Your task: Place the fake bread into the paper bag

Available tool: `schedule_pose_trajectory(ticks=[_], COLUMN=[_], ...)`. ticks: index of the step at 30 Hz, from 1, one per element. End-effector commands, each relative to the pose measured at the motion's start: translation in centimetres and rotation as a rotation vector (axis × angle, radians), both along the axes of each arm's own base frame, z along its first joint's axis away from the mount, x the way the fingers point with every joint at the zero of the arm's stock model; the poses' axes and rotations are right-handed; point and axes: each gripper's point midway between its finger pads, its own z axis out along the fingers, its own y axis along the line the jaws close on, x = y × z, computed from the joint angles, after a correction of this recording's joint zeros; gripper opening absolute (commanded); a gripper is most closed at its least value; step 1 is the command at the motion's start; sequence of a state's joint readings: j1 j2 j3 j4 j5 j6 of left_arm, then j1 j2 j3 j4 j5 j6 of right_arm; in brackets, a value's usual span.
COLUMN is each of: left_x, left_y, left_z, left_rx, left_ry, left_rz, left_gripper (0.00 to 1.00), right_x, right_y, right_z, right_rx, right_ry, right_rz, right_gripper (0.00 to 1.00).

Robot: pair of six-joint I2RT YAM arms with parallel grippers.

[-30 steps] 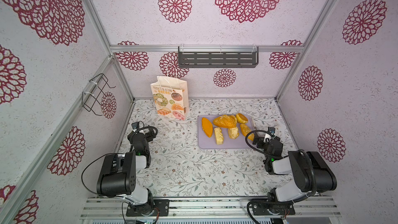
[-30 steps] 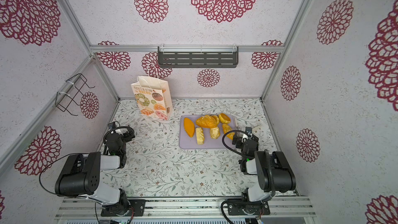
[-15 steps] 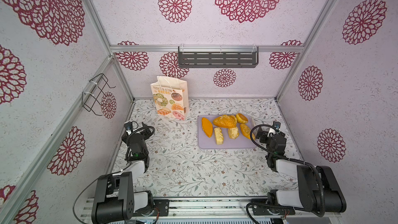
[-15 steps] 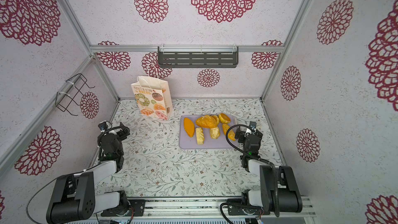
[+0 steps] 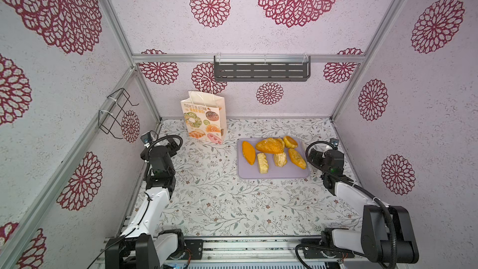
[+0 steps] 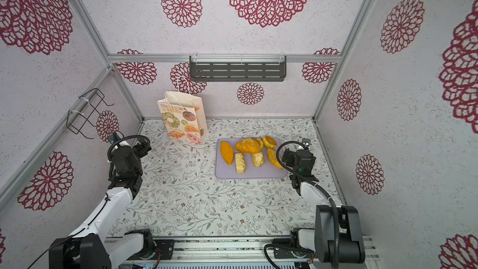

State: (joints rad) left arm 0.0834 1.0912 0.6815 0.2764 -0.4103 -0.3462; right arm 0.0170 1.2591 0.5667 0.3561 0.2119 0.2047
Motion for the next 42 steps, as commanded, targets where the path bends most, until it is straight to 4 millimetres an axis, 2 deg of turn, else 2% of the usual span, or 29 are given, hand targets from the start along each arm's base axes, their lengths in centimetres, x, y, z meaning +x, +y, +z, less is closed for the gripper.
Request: schedule_pose_trajectory(ticks=[1, 4, 8, 14, 18, 26, 34, 35, 36, 42], left_x=[0.2, 1.0, 2.1, 4.1, 5.9, 11.4, 17.8, 18.9, 19.3, 22.0], left_y=[-0.9, -1.5, -2.3, -3.5, -4.2, -4.2, -3.8, -3.7, -3.5, -3.6], left_z=[2.2, 6.0, 9.9, 13.8, 15.1, 14.7, 11.1, 9.8, 9.4, 8.7], left_rx=[-0.029, -0.04, -0.026, -0.016, -0.045, -0.142, -0.256, -0.273, -0.282, -0.313], left_ry=[0.037, 0.011, 0.018, 0.035, 0.06, 0.137, 0.263, 0.282, 0.284, 0.256], left_rz=[-0.074, -0.135, -0.207, -0.319, -0.399, -0.493, -0.572, -0.576, -0.577, -0.629], left_gripper=[0.97, 0.97, 0.97, 0.97, 0.97, 0.97, 0.97, 0.97, 0.97, 0.97], right_x=[-0.2, -0.1, 0.2, -0.1, -0.6, -1.4, -1.8, -1.8, -1.8, -1.6], right_y=[0.5, 1.1, 2.2, 3.1, 3.6, 4.0, 4.0, 4.0, 4.0, 4.2], right_z=[2.1, 3.1, 3.9, 4.6, 4.9, 5.4, 5.9, 6.0, 6.1, 6.3], right_rx=[0.037, 0.061, 0.111, 0.147, 0.17, 0.185, 0.185, 0.183, 0.182, 0.193], right_ry=[-0.006, -0.007, 0.01, 0.024, 0.025, 0.03, 0.026, 0.025, 0.024, 0.024], right_rz=[0.007, 0.034, 0.08, 0.119, 0.143, 0.158, 0.162, 0.16, 0.16, 0.169], right_gripper=[0.99, 0.99, 0.99, 0.99, 0.99, 0.99, 0.99, 0.99, 0.99, 0.99])
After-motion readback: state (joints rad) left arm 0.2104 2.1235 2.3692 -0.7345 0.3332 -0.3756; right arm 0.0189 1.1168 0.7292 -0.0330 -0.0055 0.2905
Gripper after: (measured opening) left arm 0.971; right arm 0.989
